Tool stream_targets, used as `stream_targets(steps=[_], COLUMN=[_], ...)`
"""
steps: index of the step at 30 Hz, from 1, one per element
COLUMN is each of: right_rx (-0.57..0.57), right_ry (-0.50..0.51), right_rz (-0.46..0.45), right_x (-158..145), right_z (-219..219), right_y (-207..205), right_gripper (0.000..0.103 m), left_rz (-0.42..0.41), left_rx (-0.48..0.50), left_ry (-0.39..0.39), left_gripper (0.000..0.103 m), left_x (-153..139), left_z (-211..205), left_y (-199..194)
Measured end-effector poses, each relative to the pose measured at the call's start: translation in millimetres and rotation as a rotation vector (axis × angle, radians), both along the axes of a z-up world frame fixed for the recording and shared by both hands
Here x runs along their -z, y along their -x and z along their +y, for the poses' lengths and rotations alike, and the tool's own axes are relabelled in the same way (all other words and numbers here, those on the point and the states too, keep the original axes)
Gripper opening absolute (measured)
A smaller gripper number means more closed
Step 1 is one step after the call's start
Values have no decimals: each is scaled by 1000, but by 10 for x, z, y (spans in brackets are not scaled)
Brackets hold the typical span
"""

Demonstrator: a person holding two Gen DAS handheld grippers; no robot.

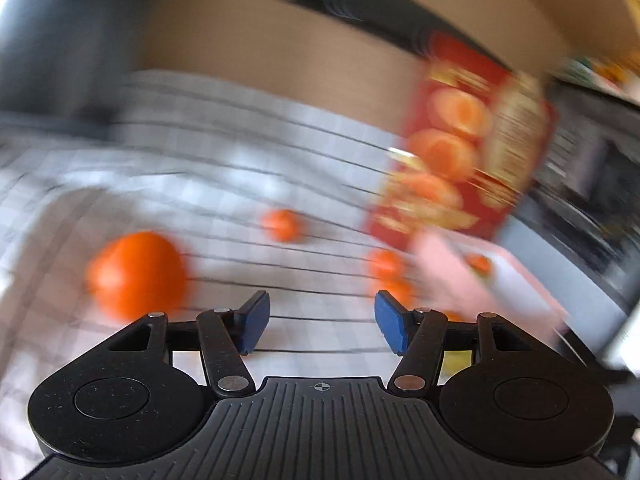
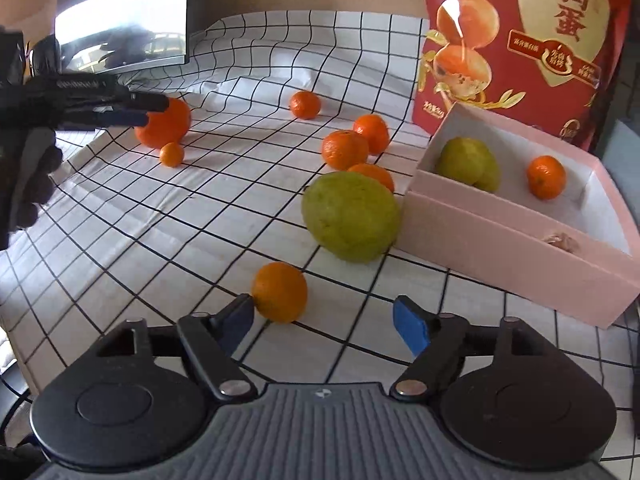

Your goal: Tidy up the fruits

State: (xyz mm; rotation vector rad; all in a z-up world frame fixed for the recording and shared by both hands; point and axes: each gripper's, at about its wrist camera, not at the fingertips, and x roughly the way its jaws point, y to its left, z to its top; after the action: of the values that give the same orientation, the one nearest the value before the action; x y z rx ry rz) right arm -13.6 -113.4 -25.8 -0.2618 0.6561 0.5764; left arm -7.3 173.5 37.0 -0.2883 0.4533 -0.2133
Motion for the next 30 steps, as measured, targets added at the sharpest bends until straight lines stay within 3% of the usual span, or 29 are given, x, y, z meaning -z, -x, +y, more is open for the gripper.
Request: stream_targets(steps=[4, 6, 9, 14, 19, 22, 26, 30], right_rx=[-7, -18, -6, -13, 68, 79, 27, 6], right_ry=[1, -1, 4, -60, -108, -99, 9, 123], right_rz=[-42, -48, -51, -75, -99, -138, -235, -252], right_x=[56, 104, 121, -89, -373, -465, -456, -318], right_z=[-17, -26, -60, -231, -276, -118, 325, 717], right_y=[56, 89, 101, 149, -8, -106, -168, -323], right_gripper=[81, 82, 82, 82, 82, 82, 78, 60], left_rz=[12, 31, 72, 85, 70, 73, 74, 70], left_rx=[222, 269, 257, 255, 237, 209, 205, 196], left_ry=[-31, -55, -60, -3, -88, -91, -54, -38], left_gripper=[63, 63, 63, 63, 63, 63, 63, 63], left_x=[-26, 11, 71, 176, 284, 344, 424, 496], left_z=[-549, -790, -964, -872, -930, -897, -859, -922], left_y=[-135, -190, -162, 191, 497, 584, 568, 510])
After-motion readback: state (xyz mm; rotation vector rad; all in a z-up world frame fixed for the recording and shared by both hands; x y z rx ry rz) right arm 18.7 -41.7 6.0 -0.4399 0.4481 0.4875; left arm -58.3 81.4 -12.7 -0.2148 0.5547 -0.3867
